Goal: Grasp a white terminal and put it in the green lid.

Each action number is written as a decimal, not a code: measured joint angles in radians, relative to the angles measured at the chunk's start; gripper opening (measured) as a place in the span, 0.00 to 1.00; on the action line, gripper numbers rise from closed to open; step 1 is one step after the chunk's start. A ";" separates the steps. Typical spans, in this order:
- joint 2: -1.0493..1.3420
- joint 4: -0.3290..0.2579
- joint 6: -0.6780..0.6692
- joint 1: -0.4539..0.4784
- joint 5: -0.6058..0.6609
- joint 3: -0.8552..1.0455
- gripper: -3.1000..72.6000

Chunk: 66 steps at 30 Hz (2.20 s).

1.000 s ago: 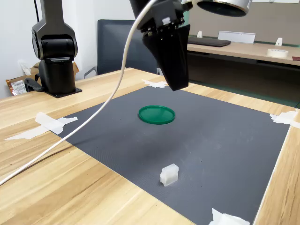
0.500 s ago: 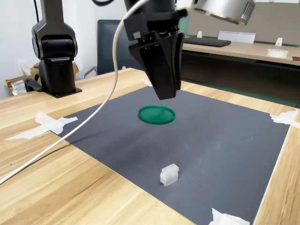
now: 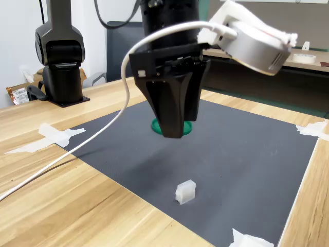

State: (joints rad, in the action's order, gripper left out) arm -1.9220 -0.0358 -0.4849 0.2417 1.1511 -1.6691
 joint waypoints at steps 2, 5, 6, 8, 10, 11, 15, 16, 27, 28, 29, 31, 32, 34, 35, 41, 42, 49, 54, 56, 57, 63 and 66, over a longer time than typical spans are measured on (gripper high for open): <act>-0.026 0.011 -0.045 0.000 0.022 -0.017 0.79; -0.048 0.029 -0.140 0.000 0.027 -0.023 0.79; -0.054 0.036 -0.173 0.000 0.027 -0.023 0.79; -0.061 0.036 -0.226 0.000 0.026 -0.023 0.79; -0.068 0.036 -0.253 0.000 0.017 -0.023 0.79; -0.072 0.036 -0.257 0.000 0.010 -0.023 0.79; -0.100 0.036 -0.264 0.000 -0.003 -0.029 0.79; -0.107 0.036 -0.265 0.000 -0.004 -0.029 0.79; -0.158 0.025 -0.292 0.000 -0.028 -0.029 0.79; -0.160 0.023 -0.294 0.000 -0.028 -0.029 0.79; -0.161 0.022 -0.295 0.000 -0.028 -0.029 0.79; -0.162 0.009 -0.307 0.000 -0.029 -0.029 0.79; -0.162 0.001 -0.315 0.000 -0.029 -0.029 0.79; -0.163 -0.018 -0.329 0.000 -0.029 -0.029 0.79; -0.163 -0.022 -0.332 0.000 -0.029 -0.029 0.79; -0.164 -0.009 -0.331 0.000 -0.031 -0.029 0.79; -0.164 -0.003 -0.327 0.000 -0.033 -0.029 0.79; -0.164 0.006 -0.321 0.000 -0.056 -0.029 0.79; -0.176 0.003 -0.321 0.000 -0.055 -0.029 0.79; -0.189 0.003 -0.321 0.000 -0.055 -0.029 0.79; -0.196 0.003 -0.321 0.000 -0.055 -0.029 0.79; -0.201 0.003 -0.321 0.000 -0.075 -0.029 0.79; -0.209 0.003 -0.321 0.000 -0.076 -0.029 0.78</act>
State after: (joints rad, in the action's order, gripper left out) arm -2.1309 -0.0328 -0.8056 0.2417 1.0749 -1.6984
